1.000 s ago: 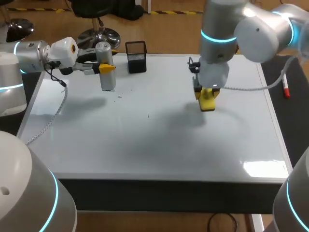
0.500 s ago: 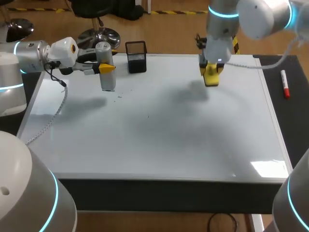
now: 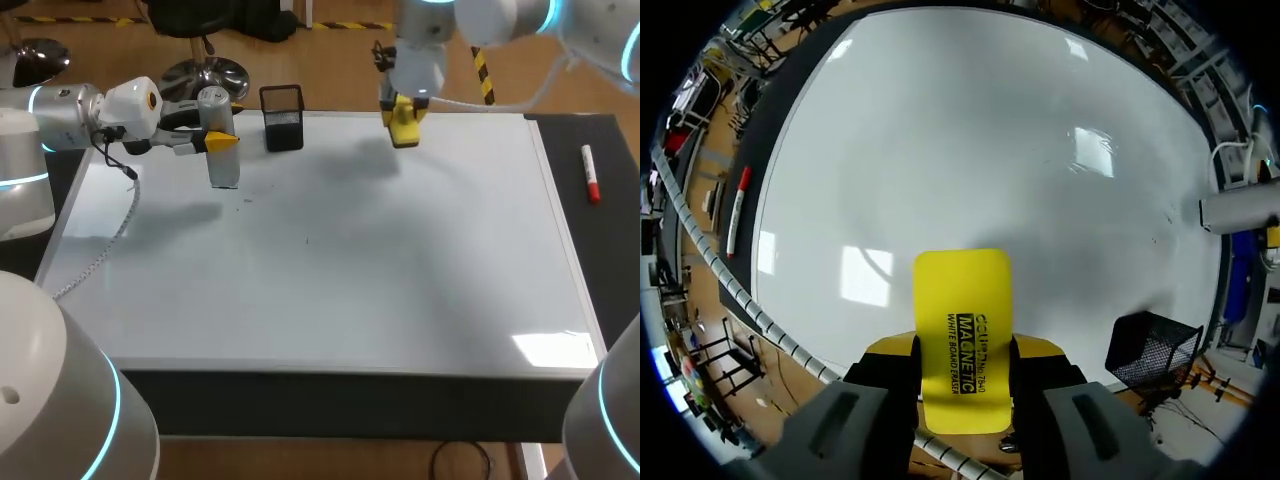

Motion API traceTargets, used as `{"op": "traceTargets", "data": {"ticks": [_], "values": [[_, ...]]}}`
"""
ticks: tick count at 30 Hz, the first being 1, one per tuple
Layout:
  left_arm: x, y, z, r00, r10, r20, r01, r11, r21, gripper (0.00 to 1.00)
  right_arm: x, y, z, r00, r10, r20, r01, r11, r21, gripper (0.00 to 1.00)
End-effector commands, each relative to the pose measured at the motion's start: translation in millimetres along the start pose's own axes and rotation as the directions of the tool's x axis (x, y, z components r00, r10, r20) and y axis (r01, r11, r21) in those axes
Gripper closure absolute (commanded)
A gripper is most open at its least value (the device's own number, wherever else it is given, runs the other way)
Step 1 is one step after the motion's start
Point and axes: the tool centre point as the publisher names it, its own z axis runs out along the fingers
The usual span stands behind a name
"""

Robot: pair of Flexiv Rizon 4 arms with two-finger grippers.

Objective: Pick up the inspection probe, press it on each red-marked spot on the whiteboard one by one, put down the probe, pick up the eraser, and wipe off all the red marks.

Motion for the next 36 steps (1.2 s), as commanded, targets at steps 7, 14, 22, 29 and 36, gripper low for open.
{"op": "traceTargets", "data": {"ticks": [7,14,22,29,36], "values": [[0.3,-0.8,0,1.0,0.002,0.001,-0.002,1.0,0.0,1.0,-26,-38,19,0.999,-0.02,0.029,0.023,0.994,-0.103,1.0],[0.3,-0.8,0,1.0,0.002,0.001,-0.002,1.0,0.0,1.0,-42,-47,25,0.998,-0.031,0.047,0.036,0.993,-0.111,1.0],[0.3,-0.8,0,1.0,0.002,0.001,-0.002,1.0,0.0,1.0,-48,-49,39,0.999,-0.022,0.039,0.027,0.987,-0.157,1.0],[0.3,-0.8,0,1.0,0.002,0.001,-0.002,1.0,0.0,1.0,-43,-42,51,1.0,0.005,0.026,0.0,0.982,-0.187,1.0],[0.3,-0.8,0,1.0,0.002,0.001,-0.002,1.0,0.0,1.0,-39,-37,56,1.0,0.018,0.022,-0.013,0.98,-0.198,1.0]]}}
